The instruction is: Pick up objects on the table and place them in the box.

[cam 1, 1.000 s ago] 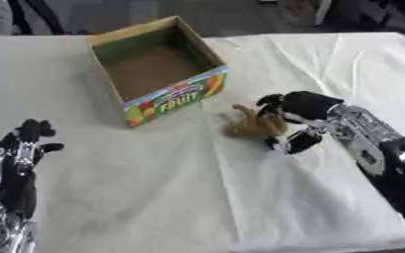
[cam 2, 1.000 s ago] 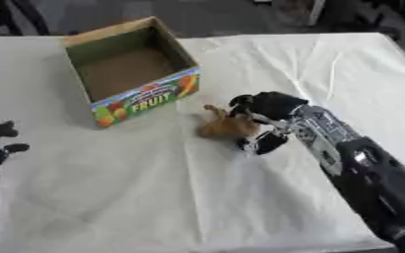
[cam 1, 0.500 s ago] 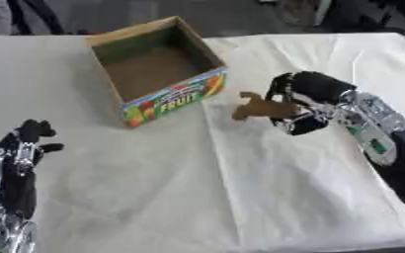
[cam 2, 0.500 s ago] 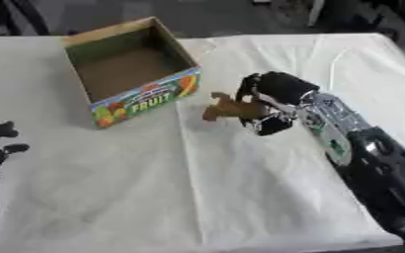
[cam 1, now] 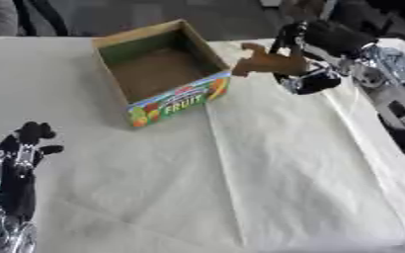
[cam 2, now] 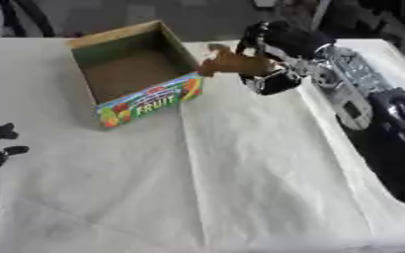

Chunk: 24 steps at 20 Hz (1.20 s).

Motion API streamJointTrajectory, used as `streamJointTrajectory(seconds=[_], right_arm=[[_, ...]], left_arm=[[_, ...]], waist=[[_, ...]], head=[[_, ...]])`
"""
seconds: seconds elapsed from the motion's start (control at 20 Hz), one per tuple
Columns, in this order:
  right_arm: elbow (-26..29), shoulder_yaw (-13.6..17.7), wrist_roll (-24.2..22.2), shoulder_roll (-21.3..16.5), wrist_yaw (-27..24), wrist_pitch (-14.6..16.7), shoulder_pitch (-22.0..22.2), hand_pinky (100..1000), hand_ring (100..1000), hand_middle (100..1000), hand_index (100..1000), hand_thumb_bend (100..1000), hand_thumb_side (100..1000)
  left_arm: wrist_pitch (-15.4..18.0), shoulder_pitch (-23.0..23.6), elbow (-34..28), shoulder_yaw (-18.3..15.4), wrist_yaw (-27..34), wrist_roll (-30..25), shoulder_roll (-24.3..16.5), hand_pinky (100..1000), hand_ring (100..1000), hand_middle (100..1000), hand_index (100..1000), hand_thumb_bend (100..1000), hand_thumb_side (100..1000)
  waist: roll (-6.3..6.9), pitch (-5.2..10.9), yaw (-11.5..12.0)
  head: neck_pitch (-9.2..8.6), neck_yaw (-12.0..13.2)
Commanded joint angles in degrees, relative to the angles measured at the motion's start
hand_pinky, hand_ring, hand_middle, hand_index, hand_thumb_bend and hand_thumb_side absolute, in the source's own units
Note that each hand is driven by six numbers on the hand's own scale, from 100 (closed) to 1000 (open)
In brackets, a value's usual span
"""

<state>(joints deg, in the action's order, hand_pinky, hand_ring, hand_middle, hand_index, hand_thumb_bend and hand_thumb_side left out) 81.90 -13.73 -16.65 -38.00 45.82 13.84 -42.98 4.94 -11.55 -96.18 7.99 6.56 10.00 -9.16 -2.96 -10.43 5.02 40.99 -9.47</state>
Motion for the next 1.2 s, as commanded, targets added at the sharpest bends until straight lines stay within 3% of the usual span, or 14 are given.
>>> streamJointTrajectory(seconds=[0.05, 0.25, 0.65, 0.95, 1.2], right_arm=[[-3.29, 1.10, -0.54, 0.11, -0.72, 0.31, -3.80, 411, 492, 570, 731, 100, 247], [-11.39, 2.20, 0.59, 3.95, 2.11, 0.88, -8.35, 397, 485, 560, 727, 100, 218], [-26.72, 5.49, 4.51, 9.88, 9.96, 0.74, -14.51, 397, 489, 561, 727, 100, 212], [-32.25, 7.08, 5.83, 11.80, 13.36, 0.95, -16.22, 416, 507, 577, 741, 100, 198], [-34.91, 7.72, 5.39, 12.98, 13.41, 1.20, -16.56, 458, 541, 620, 765, 100, 205]], left_arm=[[0.01, -0.69, -0.58, 0.66, 0.06, -0.72, -0.78, 618, 879, 534, 629, 554, 675], [-0.15, -1.30, -0.77, 1.48, 0.32, -1.57, -0.43, 618, 880, 534, 629, 554, 673], [-0.61, -3.68, -1.07, 3.65, 0.86, -3.73, 0.64, 618, 880, 533, 629, 557, 670], [-0.98, -5.40, -1.37, 5.21, 1.44, -5.40, 1.60, 618, 880, 533, 628, 558, 667], [-1.15, -5.97, -1.59, 5.62, 1.75, -5.91, 1.96, 617, 880, 533, 628, 559, 666]], waist=[[0.16, 1.27, 0.91], [0.53, 1.42, 3.72], [0.52, 0.19, 10.78], [0.65, -0.46, 15.38], [0.69, -0.93, 17.19]], head=[[-0.25, -0.99], [-0.43, -2.02], [-2.10, -6.13], [-3.07, -8.98], [-3.36, -9.93]])
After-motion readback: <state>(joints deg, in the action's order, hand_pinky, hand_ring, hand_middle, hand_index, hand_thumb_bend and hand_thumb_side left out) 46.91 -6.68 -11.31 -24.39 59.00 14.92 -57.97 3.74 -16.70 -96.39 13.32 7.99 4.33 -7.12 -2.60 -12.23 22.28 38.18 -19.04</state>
